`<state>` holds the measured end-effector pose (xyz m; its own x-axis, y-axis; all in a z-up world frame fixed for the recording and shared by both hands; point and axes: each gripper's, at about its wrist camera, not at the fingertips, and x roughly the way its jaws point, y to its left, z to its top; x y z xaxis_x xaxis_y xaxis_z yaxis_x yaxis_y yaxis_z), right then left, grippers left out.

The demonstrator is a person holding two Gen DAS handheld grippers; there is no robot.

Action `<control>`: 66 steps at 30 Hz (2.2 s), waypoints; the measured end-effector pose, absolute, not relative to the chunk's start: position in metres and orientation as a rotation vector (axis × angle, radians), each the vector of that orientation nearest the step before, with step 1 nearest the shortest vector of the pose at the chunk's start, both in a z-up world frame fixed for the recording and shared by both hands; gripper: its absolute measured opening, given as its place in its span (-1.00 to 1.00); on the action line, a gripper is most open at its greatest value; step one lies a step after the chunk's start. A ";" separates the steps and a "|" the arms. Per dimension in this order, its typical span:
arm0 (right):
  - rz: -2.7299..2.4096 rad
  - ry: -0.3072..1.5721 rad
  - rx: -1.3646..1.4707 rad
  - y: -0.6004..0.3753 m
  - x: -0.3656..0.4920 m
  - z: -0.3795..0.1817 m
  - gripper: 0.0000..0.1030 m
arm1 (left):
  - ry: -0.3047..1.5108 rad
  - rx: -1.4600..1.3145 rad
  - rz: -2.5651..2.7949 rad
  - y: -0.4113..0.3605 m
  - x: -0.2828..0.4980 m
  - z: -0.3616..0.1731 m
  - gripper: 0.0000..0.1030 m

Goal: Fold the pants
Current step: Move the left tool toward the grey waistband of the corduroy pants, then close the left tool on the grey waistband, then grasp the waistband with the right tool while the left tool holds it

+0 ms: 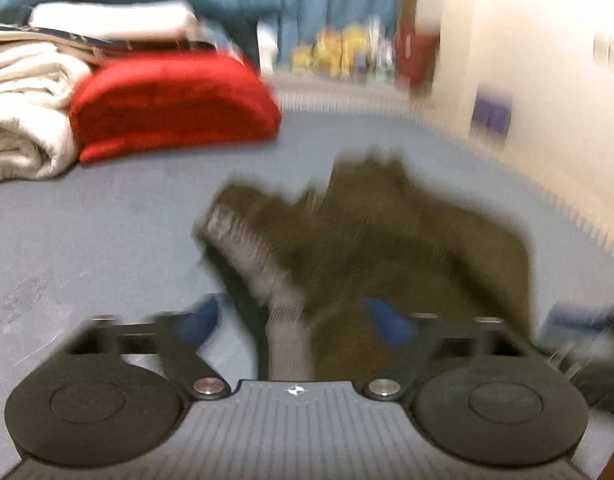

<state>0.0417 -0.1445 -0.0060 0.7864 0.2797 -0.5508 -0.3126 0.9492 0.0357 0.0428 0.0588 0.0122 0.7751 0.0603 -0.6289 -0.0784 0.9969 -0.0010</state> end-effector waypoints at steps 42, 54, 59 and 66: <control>0.661 0.751 -0.500 -0.044 0.060 -0.096 -0.13 | 0.897 -0.372 -0.071 0.120 0.140 -0.092 -0.10; 0.743 0.641 -0.498 -0.044 0.046 -0.061 -0.83 | 0.804 -0.398 -0.067 0.135 0.111 -0.048 -0.66; 0.828 0.548 -0.511 -0.035 0.022 -0.043 -0.84 | 0.739 -0.433 -0.052 0.158 0.079 -0.020 -0.70; 0.985 0.479 -0.504 -0.005 -0.015 -0.027 -0.85 | 0.722 -0.450 0.029 0.195 0.024 0.003 -0.72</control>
